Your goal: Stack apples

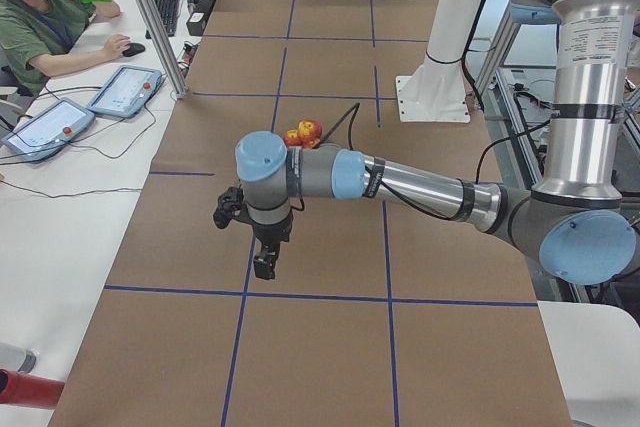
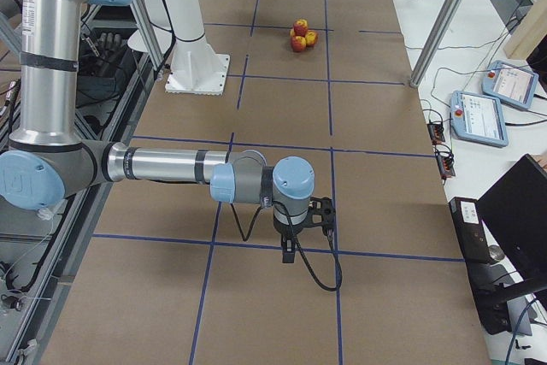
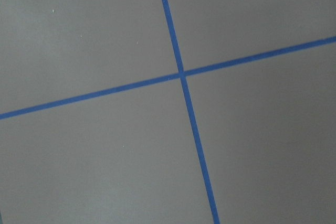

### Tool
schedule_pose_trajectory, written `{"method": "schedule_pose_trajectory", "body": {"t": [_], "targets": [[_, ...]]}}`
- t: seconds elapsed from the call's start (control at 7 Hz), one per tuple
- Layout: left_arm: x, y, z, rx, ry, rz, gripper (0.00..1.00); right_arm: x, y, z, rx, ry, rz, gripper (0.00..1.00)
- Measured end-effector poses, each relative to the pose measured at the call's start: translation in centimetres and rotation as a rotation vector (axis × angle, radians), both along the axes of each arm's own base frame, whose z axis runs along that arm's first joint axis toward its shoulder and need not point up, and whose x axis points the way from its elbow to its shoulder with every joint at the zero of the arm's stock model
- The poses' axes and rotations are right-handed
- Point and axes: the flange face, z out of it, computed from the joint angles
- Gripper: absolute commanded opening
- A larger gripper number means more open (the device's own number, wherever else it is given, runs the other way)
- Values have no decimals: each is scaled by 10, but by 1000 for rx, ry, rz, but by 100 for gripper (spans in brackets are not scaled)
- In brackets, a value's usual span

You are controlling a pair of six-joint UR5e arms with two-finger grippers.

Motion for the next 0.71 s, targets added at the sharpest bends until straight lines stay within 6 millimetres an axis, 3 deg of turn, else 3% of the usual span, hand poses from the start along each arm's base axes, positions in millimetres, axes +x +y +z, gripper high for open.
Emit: {"method": "schedule_pose_trajectory", "body": {"t": [0.71], "targets": [[-3,23,28,-11,17,25,100,0,0,0,0,0,0,100]]}}
